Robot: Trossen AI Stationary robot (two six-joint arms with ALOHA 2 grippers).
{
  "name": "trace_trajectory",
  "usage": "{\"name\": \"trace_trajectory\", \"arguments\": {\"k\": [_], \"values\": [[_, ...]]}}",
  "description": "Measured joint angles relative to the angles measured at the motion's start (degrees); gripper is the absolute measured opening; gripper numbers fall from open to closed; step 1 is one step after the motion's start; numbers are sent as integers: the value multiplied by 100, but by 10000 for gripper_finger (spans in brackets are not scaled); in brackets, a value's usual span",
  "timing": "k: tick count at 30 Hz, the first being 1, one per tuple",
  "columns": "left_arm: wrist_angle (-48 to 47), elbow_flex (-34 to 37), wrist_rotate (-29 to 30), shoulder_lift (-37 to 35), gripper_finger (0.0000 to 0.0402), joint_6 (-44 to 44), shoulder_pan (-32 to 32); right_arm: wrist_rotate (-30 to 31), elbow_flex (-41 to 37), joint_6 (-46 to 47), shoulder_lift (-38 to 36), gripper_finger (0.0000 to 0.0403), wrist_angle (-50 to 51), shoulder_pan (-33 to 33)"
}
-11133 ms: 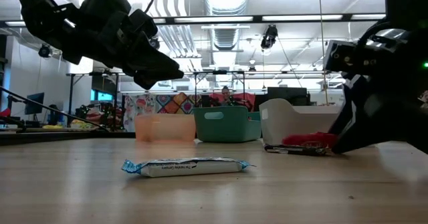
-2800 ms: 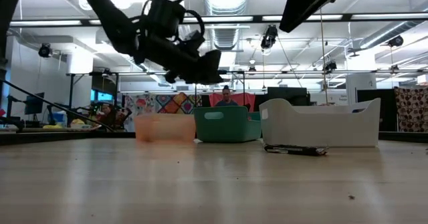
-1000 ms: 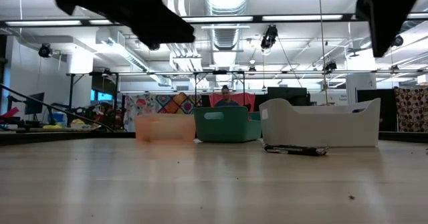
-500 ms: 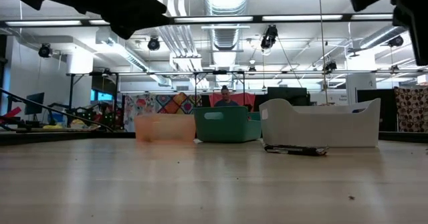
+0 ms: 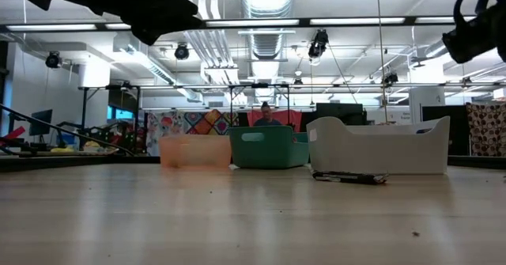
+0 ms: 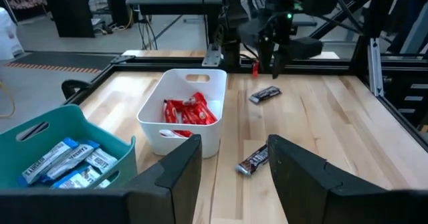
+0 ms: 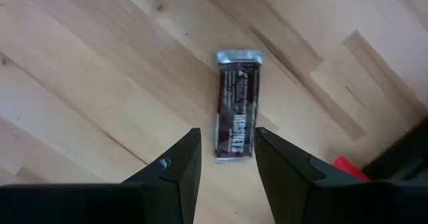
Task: Sort candy
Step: Put the right brown chocolate bar into the orange bin
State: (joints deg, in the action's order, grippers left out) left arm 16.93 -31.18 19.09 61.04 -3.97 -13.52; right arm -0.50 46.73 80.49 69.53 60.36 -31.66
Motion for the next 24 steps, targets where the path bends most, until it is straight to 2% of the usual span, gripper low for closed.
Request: {"name": "trace_trajectory", "arguments": {"k": [5, 24], "values": [[-2, 0, 2, 0, 155, 6, 0, -60, -178, 2, 5, 132, -415, -10], [-37, -7, 7, 26, 155, 46, 0, -52, -350, 333, 12, 132, -389, -8]]}}
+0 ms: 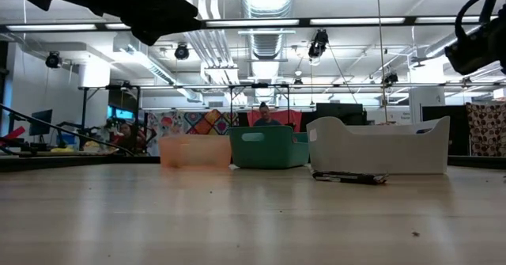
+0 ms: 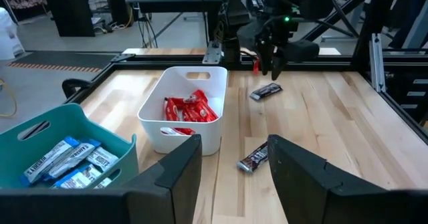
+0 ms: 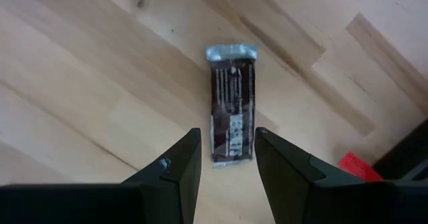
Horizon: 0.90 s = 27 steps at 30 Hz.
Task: Sort candy
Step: Put the right brown chocolate bar into the orange bin
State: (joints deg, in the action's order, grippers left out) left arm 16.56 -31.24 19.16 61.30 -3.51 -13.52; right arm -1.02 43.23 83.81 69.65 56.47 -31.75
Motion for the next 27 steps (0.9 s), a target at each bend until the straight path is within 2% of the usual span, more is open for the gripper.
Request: {"name": "trace_trajectory", "arguments": {"k": [8, 14, 17, 20, 27], "values": [[-4, 0, 256, 0, 155, 4, 2, -155, -89, -242, 0, 131, -4, 0], [-20, 0, 291, 0, 155, 4, 2, -198, -157, -253, 2, 79, -87, 0], [-23, 0, 291, 0, 155, 4, 2, -214, -172, -181, 2, 72, -362, 0], [-32, 0, 291, 0, 155, 4, 2, -253, -180, -43, 2, 97, -518, 0], [-62, 0, 291, 0, 155, 4, 2, -216, -295, 196, 168, 202, -479, 0]]}}
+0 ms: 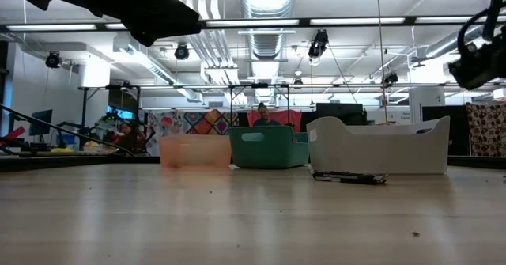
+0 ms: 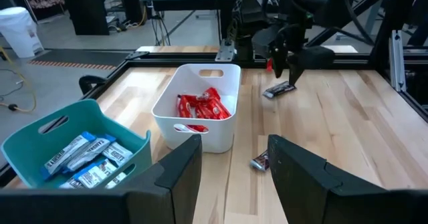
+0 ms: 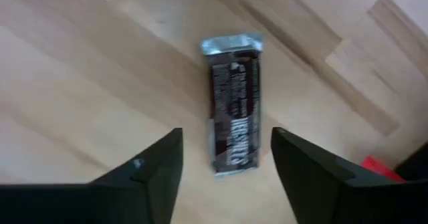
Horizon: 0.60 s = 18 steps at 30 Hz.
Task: Sort candy
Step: Put the right brown chocolate bar into the orange bin
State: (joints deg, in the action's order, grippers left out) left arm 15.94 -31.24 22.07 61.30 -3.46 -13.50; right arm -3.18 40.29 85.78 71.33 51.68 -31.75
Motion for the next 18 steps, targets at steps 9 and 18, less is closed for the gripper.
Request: {"name": "trace_trajectory", "arguments": {"k": [9, 18], "values": [[-45, 0, 2, 2, 155, 2, 0, -25, -41, -290, 572, 237, -50, 0], [-56, 0, 0, 2, 155, 2, 0, -130, -25, -546, 940, 160, -561, 2]]}}
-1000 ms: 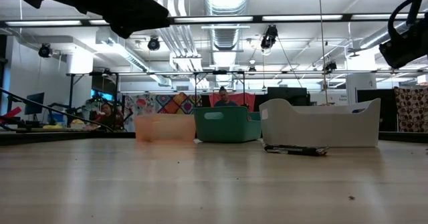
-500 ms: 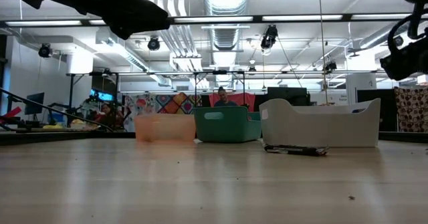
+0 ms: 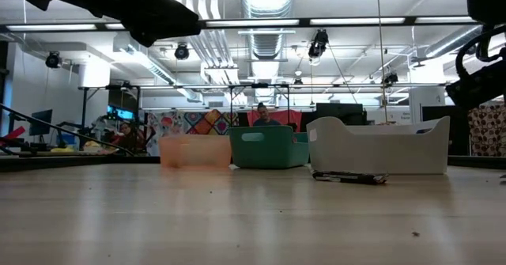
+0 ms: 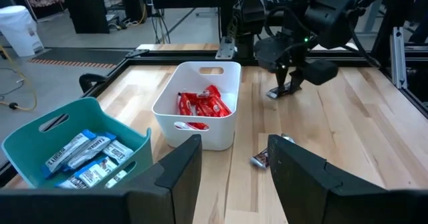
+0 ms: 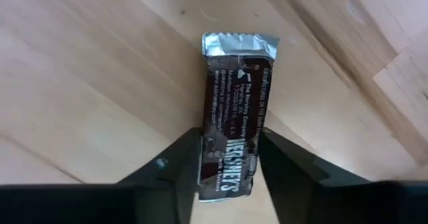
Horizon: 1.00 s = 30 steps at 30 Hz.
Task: Sort candy
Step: Put the right brown chocolate bar into the orange bin
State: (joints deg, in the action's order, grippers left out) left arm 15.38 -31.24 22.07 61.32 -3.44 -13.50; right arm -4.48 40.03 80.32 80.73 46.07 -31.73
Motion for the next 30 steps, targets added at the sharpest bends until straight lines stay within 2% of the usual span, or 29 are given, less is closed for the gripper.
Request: {"name": "trace_trajectory", "arguments": {"k": [8, 12, 17, 22, 26, 30], "values": [[-7, 0, -229, 0, 155, -2, 0, -51, 3, -77, -49, 56, -59, 0], [-7, 0, -315, 0, 155, -2, -2, -78, 4, -141, -81, 23, -60, 0], [-4, 5, -329, 0, 155, -2, 0, -93, 2, -194, -324, 10, -177, -2], [27, 13, -789, 84, 155, -2, -2, -28, 0, -401, -734, 9, -598, -2], [362, 15, -1171, 421, 155, 101, -2, 258, 0, -747, -963, 9, -1474, 2], [1202, 17, -1815, 1016, 155, 555, -2, 561, 2, -1264, -1012, 9, -2686, 80]]}}
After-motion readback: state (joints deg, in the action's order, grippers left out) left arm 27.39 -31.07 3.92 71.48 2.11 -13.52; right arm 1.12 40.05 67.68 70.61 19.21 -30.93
